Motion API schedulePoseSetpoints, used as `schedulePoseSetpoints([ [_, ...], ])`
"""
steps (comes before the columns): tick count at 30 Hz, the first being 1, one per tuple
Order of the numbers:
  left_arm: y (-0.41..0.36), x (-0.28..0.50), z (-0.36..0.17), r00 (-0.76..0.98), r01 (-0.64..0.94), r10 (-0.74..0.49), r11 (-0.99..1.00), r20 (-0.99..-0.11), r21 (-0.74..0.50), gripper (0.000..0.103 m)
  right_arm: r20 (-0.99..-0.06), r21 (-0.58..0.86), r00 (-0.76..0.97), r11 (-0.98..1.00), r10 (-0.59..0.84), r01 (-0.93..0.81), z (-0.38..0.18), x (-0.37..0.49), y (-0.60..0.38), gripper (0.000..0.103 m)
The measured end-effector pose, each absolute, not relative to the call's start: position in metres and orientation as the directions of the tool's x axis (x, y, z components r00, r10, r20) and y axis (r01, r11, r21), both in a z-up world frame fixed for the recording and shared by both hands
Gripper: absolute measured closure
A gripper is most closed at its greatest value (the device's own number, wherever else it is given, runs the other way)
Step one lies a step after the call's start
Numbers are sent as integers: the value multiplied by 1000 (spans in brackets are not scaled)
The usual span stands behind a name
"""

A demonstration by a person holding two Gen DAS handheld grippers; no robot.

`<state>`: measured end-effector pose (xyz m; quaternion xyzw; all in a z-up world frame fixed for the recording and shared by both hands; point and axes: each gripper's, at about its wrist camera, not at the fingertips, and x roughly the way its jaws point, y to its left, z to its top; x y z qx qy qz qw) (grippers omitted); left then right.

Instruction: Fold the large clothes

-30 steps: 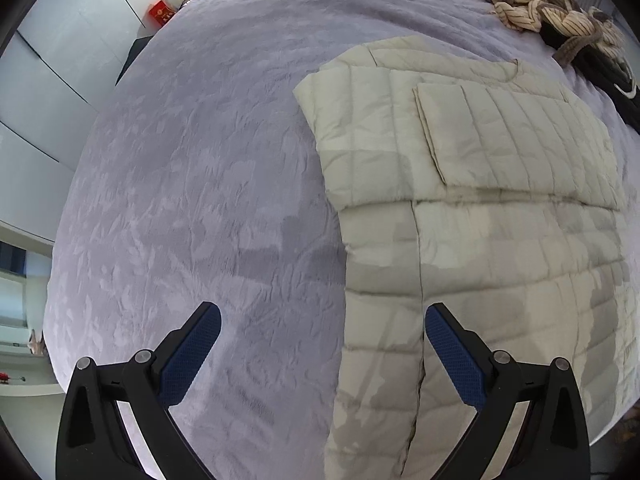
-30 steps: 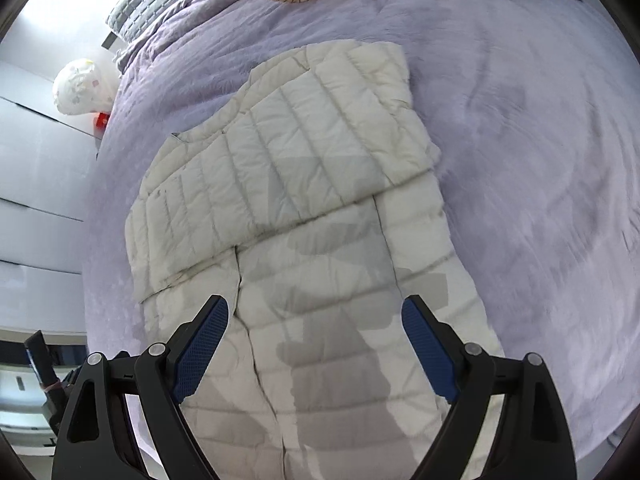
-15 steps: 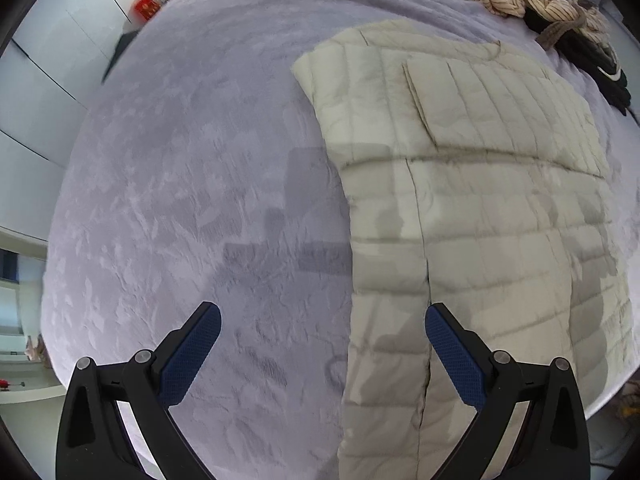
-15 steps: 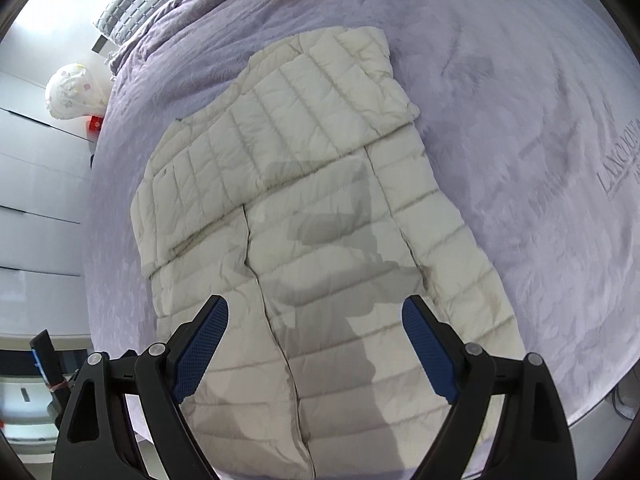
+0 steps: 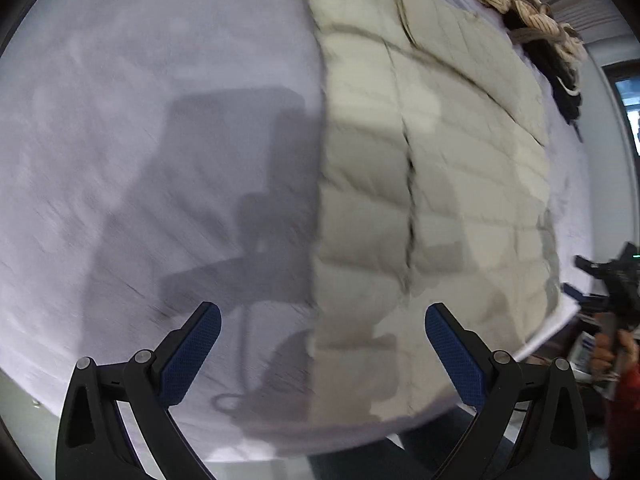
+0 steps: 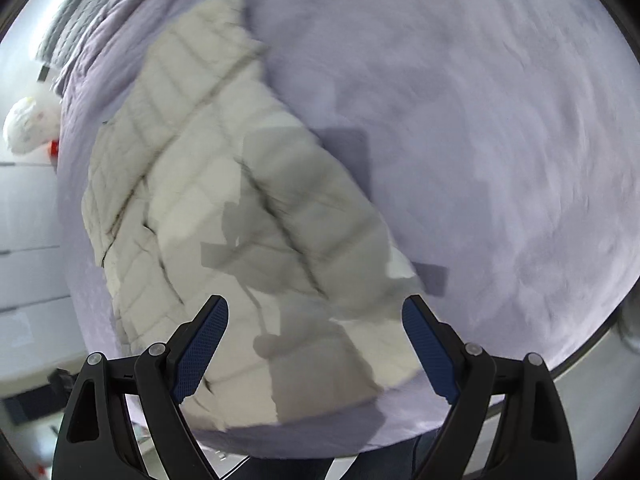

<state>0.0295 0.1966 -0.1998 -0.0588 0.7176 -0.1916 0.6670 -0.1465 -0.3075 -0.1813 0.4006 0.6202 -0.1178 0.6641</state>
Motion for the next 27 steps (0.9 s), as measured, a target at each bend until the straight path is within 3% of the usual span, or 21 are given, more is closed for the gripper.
schedulePoseSetpoints([
  [4,179,12,-210,-154,150,-410,890,-899,-431,1,-906,403,210,605,367,687,-203,-177,-322,12],
  [15,152,1,-209,-160,88,-548,820,-821,-565,3,-615,739,469,256,634,624,-235,-182,-306,12],
  [17,148,3,-204,-175,108,-563,804,-808,-584,36,-589,759,480,241,650,605,-233,-175,-299,12],
  [18,146,2,-205,-187,112,-564,801,-804,-588,47,-588,760,480,241,651,604,-233,-174,-295,14],
  [19,146,4,-205,-203,120,-561,799,-803,-589,69,-585,761,479,239,654,604,-232,-172,-292,17],
  [20,146,5,-204,-219,130,-563,793,-797,-596,76,-586,758,477,235,655,608,-231,-171,-290,30],
  [22,151,7,-200,-217,148,-575,779,-789,-609,80,-574,758,480,208,664,618,-233,-172,-289,67],
  [23,152,10,-195,-216,158,-591,764,-777,-625,82,-573,755,481,199,663,625,-232,-173,-290,95],
  [27,158,25,-172,-187,190,-634,727,-751,-660,82,-581,772,514,228,631,593,-216,-169,-292,95],
])
